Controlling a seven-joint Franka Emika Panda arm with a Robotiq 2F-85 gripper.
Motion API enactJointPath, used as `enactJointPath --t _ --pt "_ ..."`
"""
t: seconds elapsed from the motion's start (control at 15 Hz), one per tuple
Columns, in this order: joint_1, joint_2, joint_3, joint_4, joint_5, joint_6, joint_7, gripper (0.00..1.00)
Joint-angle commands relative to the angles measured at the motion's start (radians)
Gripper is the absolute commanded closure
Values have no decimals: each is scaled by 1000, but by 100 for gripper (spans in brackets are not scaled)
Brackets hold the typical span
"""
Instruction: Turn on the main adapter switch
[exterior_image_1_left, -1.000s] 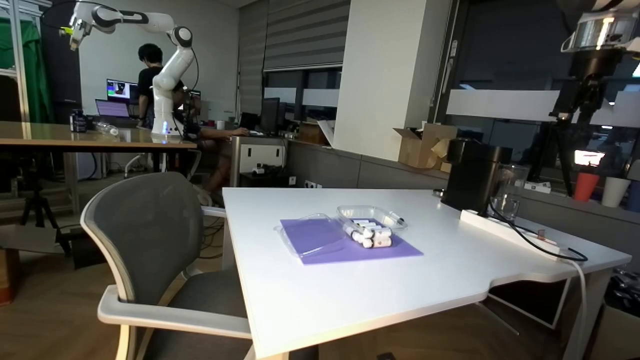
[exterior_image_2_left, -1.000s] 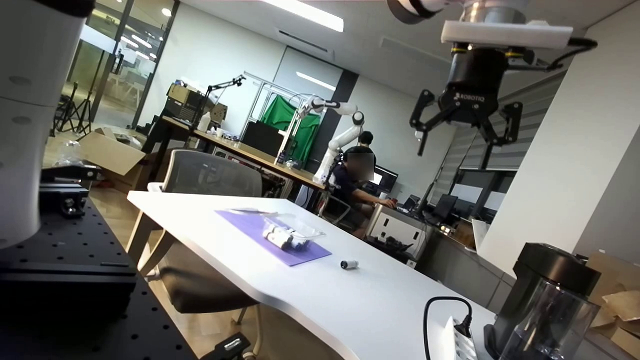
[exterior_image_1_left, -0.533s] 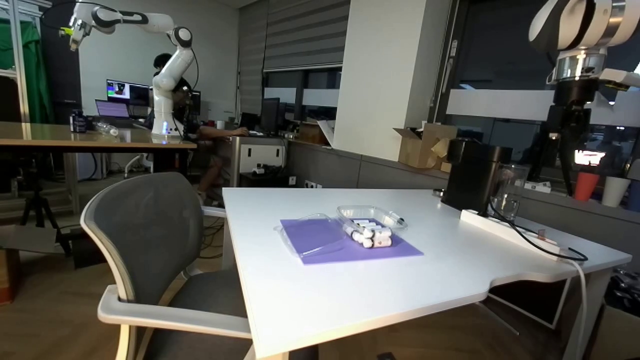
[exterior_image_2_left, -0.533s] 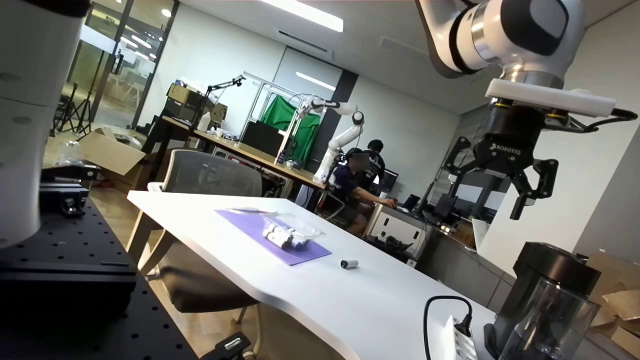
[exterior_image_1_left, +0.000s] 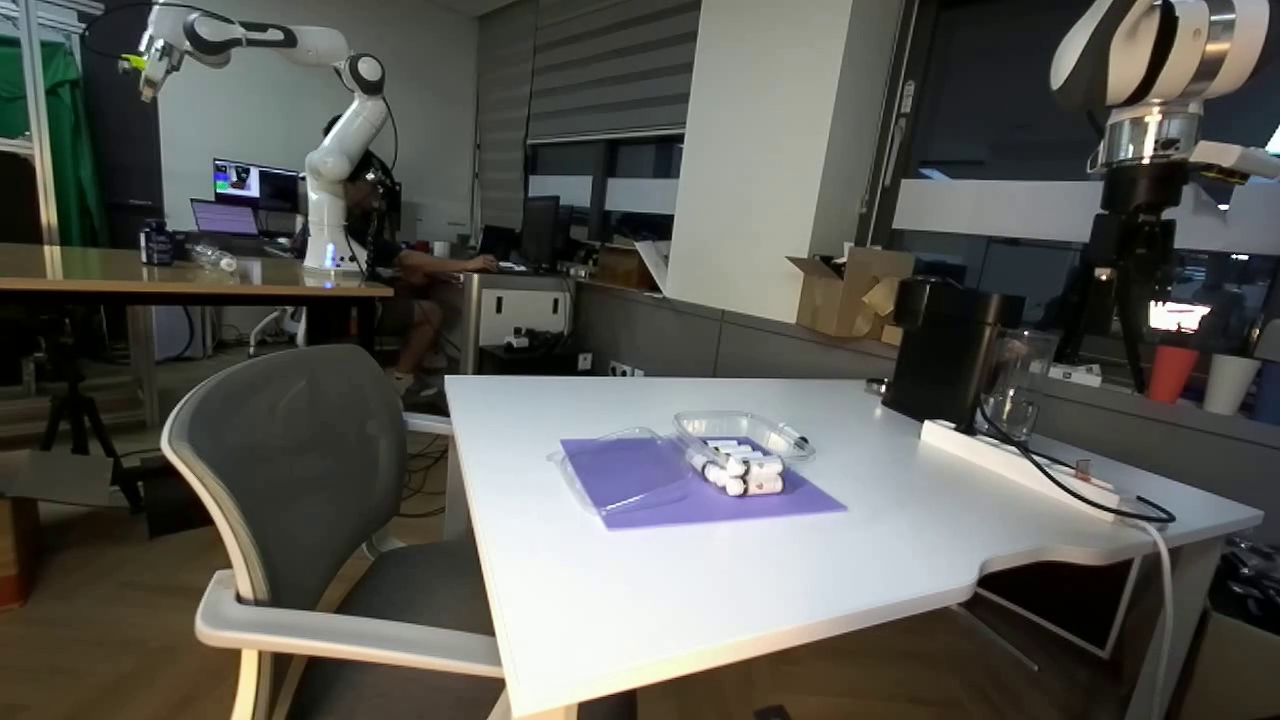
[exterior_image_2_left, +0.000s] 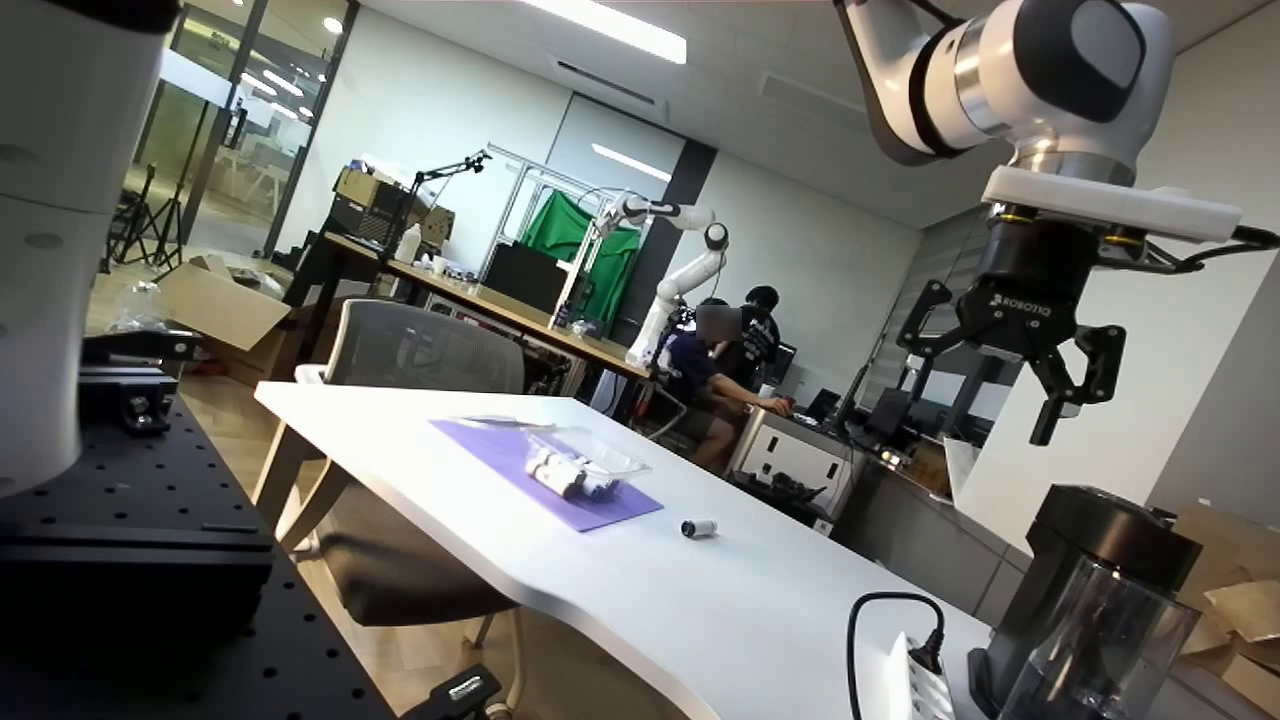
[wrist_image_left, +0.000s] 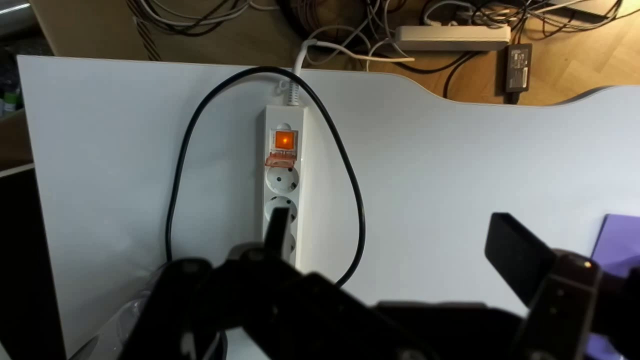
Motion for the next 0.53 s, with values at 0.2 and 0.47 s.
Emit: enactJointPath --t 0.2,0.47 --pt "-141 98 88 77 109 46 -69 0" --pt "-218 225 119 146 167 69 -91 41"
